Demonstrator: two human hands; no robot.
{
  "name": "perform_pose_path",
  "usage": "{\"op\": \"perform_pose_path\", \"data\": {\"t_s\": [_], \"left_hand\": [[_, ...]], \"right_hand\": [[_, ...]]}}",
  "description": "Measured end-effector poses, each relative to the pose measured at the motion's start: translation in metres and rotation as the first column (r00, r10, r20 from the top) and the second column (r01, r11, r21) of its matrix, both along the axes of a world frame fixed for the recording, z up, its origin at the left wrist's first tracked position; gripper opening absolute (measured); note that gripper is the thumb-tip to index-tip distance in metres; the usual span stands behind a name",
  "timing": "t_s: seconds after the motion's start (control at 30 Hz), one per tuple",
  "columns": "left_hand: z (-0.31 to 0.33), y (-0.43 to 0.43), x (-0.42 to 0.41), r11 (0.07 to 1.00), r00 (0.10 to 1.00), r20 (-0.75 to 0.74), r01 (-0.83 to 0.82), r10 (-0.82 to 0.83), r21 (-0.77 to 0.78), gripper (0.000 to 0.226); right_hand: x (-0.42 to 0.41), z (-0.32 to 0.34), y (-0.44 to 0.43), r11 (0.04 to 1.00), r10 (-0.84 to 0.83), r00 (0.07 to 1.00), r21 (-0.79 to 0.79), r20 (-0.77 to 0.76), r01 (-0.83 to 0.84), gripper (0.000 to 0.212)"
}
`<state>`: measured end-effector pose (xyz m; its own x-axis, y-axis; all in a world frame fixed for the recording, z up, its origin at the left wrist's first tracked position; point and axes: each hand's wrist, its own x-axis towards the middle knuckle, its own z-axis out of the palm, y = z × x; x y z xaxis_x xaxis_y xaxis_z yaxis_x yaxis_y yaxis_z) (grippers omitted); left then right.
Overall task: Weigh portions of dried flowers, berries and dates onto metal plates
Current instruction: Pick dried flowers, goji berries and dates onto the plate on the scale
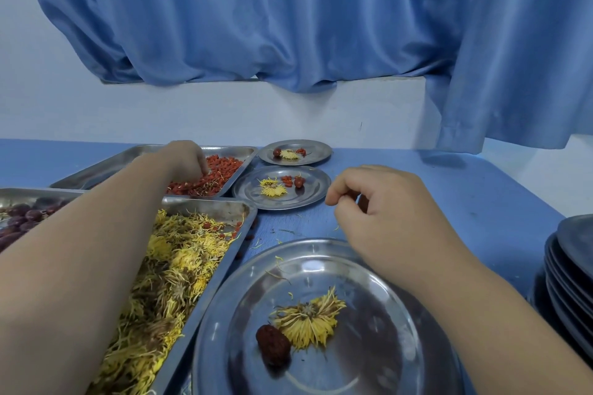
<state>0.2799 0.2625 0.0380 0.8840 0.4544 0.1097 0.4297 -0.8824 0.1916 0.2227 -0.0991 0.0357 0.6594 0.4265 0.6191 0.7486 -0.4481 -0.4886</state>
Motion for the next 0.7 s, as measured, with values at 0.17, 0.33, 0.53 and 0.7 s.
{"op": "perform_pose_path", "data": {"t_s": [0.17,0.33,0.53,0.7], "left_hand": [[0.020,-0.011,-0.014,0.957,0.989,0.107,0.123,-0.098,-0.262,0.021],[0.032,-0.065,-0.048,0.799,0.922,0.217,0.385,-0.319,-0.462,0.026],[0.028,-0.148,-0.098,0.630,0.843,0.144,0.490,-0.518,-0.603,0.022],[0.022,-0.190,-0.118,0.633,0.839,0.078,0.464,-0.539,-0.620,0.019]], "right_hand": [[-0.002,0.005,-0.002,1.000,0.010,1.000,0.024,-0.022,-0.010,0.020],[-0.005,0.017,-0.007,0.998,0.021,0.999,0.067,-0.034,-0.019,0.021],[-0.010,0.028,-0.011,0.991,0.042,0.997,0.128,-0.069,-0.033,0.022],[-0.014,0.035,-0.012,0.992,0.059,0.996,0.119,-0.072,-0.050,0.022]]}}
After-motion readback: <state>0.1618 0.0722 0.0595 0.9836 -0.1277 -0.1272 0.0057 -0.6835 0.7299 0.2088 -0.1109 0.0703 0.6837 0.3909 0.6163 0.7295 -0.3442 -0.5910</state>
